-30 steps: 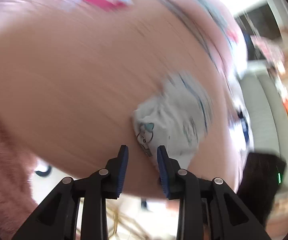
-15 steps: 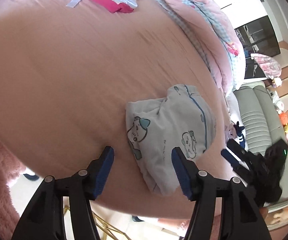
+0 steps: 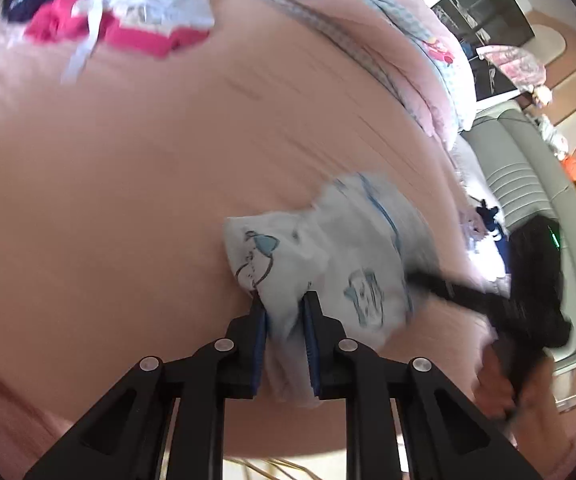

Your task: Fold clothes

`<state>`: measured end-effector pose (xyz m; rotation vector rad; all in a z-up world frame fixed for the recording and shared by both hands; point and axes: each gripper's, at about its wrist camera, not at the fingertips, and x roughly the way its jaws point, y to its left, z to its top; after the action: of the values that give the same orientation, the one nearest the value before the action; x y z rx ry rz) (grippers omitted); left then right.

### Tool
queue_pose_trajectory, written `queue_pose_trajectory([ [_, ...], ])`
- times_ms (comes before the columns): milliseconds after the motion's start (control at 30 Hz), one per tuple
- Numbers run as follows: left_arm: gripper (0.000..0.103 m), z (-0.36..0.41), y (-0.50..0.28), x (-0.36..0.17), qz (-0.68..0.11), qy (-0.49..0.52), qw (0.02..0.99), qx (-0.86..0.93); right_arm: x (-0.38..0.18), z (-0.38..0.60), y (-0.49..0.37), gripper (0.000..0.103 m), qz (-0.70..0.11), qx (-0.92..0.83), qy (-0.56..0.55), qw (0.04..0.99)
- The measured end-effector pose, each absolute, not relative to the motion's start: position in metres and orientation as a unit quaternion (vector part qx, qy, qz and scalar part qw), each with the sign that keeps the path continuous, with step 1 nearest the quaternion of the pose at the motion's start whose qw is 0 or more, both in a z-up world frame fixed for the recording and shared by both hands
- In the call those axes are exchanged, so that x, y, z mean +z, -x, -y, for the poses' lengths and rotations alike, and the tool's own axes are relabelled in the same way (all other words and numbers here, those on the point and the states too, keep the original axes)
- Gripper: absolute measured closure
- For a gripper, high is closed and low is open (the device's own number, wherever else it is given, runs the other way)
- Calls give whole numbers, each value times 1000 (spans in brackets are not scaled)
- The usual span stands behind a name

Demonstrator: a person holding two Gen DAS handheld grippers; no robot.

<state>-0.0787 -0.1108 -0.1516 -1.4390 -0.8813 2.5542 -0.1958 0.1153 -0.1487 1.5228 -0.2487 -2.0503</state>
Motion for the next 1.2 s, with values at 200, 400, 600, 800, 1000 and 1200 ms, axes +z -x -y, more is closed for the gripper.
queue_pose_trajectory([
  [200, 82, 145, 99, -153, 310, 478, 64, 819, -138, -110, 155, 53, 78, -763, -584, 267],
  [400, 41, 146, 94, -167, 324, 483, 98, 808, -139, -118, 165, 34, 100, -780, -573, 230],
  [600, 41, 141, 102, -178, 342, 481, 123, 798, -174, -99, 191, 13, 115, -755, -594, 254],
  [800, 85, 137, 99, -175, 314, 492, 117, 803, -163, -94, 183, 53, 108, -770, -575, 255],
  [1000, 89, 118, 93, -144, 265, 485, 121, 824, -142, -99, 167, 63, 109, -777, -564, 259],
  [1200, 89, 81, 102, -87, 199, 470, 175, 842, -105, -129, 153, 63, 131, -796, -537, 249],
])
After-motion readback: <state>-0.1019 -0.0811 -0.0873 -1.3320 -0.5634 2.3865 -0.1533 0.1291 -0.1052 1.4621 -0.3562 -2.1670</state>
